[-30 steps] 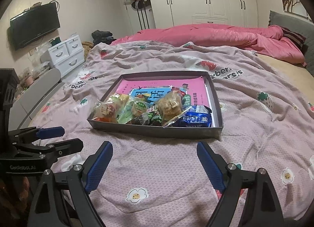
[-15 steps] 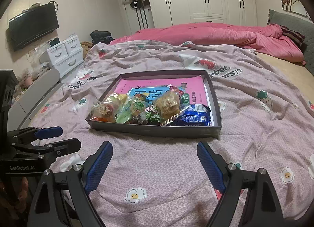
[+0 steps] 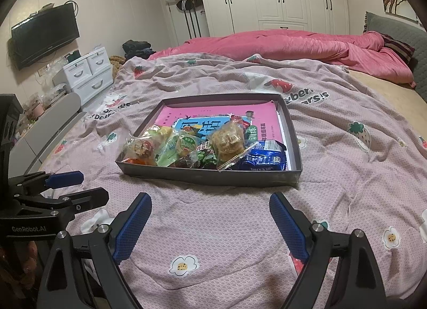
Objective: Organize snacks
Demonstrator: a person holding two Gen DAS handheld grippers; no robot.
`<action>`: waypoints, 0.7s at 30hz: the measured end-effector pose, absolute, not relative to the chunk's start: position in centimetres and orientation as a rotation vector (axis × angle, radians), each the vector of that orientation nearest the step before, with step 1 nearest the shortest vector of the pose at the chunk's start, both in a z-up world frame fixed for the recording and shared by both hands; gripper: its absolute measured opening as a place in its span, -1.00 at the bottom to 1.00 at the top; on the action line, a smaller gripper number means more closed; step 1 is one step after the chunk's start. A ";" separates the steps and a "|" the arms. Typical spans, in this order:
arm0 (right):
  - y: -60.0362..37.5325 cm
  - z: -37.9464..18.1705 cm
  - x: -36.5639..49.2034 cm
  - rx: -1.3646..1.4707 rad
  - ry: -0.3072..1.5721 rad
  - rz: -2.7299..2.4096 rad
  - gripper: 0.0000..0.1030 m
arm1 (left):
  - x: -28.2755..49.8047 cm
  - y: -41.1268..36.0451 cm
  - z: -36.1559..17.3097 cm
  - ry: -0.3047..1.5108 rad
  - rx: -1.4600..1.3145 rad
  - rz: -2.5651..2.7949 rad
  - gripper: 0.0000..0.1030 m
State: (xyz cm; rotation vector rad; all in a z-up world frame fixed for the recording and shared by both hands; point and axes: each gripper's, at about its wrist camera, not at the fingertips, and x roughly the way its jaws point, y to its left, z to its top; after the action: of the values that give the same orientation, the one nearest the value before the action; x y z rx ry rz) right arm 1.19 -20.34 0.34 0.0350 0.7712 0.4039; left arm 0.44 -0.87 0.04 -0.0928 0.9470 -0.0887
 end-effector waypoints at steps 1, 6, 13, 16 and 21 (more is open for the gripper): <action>-20.4 0.3 1.2 0.036 0.771 0.404 0.74 | 0.4 -0.8 0.0 0.947 -0.093 -0.088 0.56; -20.3 0.3 1.2 0.033 0.772 0.403 0.75 | 0.4 -0.9 0.1 0.946 -0.093 -0.090 0.56; -20.3 0.2 1.2 0.034 0.773 0.403 0.75 | 0.4 -0.8 0.2 0.946 -0.088 -0.088 0.56; -20.2 0.1 1.2 0.030 0.772 0.399 0.75 | 0.4 -0.9 0.2 0.946 -0.087 -0.089 0.56; -20.2 0.0 1.3 0.029 0.771 0.399 0.75 | 0.4 -0.9 0.2 0.940 -0.083 -0.091 0.56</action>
State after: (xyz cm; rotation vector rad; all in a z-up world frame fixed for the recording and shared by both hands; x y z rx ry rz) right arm 1.26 -20.18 0.01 0.0294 0.7711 0.3988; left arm 0.41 -0.94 0.23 -0.0834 0.9402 -0.0912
